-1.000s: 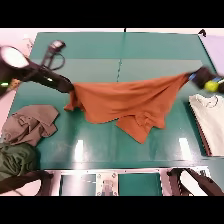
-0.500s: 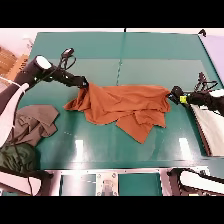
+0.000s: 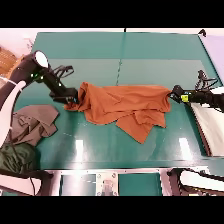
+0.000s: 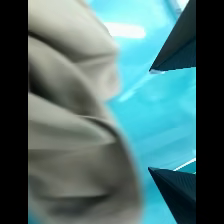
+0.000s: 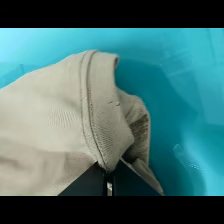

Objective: Fold the shirts.

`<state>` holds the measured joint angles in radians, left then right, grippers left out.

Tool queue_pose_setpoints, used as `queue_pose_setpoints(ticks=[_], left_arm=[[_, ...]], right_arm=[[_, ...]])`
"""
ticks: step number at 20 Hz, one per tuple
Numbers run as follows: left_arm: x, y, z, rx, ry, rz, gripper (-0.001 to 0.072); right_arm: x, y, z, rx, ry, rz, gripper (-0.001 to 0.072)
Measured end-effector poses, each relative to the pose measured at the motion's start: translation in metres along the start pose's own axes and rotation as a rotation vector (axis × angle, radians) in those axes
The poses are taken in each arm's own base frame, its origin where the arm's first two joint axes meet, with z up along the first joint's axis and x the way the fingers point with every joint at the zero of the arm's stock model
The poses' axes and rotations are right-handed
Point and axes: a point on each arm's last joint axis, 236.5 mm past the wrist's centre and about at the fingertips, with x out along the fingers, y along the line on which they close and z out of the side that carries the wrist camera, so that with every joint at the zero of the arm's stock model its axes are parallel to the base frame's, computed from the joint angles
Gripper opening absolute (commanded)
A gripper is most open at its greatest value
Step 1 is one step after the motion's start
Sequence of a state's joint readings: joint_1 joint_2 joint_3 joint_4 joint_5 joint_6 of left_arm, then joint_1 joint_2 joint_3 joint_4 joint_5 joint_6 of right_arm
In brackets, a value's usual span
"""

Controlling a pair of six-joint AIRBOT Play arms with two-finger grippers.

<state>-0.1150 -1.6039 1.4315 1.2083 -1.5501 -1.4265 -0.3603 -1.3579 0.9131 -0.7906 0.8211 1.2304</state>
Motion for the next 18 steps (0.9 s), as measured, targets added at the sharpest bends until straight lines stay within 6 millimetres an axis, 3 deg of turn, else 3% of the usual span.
queue_pose_setpoints(ticks=[2, 5, 11, 12, 13, 14, 18], left_arm=[[0.012, 0.000, -0.022, -0.046, 0.030, -0.011, 0.0666], [0.039, -0.011, -0.030, -0.114, -0.011, -0.091, 0.0666], [0.090, -0.044, -0.002, -0.193, -0.185, -0.243, 0.0665], [0.095, -0.051, 0.002, -0.197, -0.201, -0.257, 0.0584], [0.100, -0.053, 0.007, -0.198, -0.221, -0.255, 0.0250], [0.105, -0.052, 0.011, -0.194, -0.238, -0.242, 0.0031], [0.100, -0.053, 0.021, -0.124, -0.264, -0.221, 0.0024]], right_arm=[[-0.002, -0.005, 0.002, 0.005, -0.005, -0.007, 0.0015], [-0.004, -0.009, 0.004, 0.008, -0.010, -0.012, 0.0015], [-0.005, -0.010, 0.002, 0.010, 0.000, -0.011, 0.0015], [-0.005, -0.009, 0.001, 0.010, 0.004, -0.009, 0.0015], [-0.005, -0.009, 0.001, 0.010, 0.006, -0.008, 0.0015], [-0.005, -0.009, -0.001, 0.010, 0.012, -0.006, 0.0015], [-0.008, -0.014, -0.002, 0.026, 0.023, -0.006, 0.0014]])
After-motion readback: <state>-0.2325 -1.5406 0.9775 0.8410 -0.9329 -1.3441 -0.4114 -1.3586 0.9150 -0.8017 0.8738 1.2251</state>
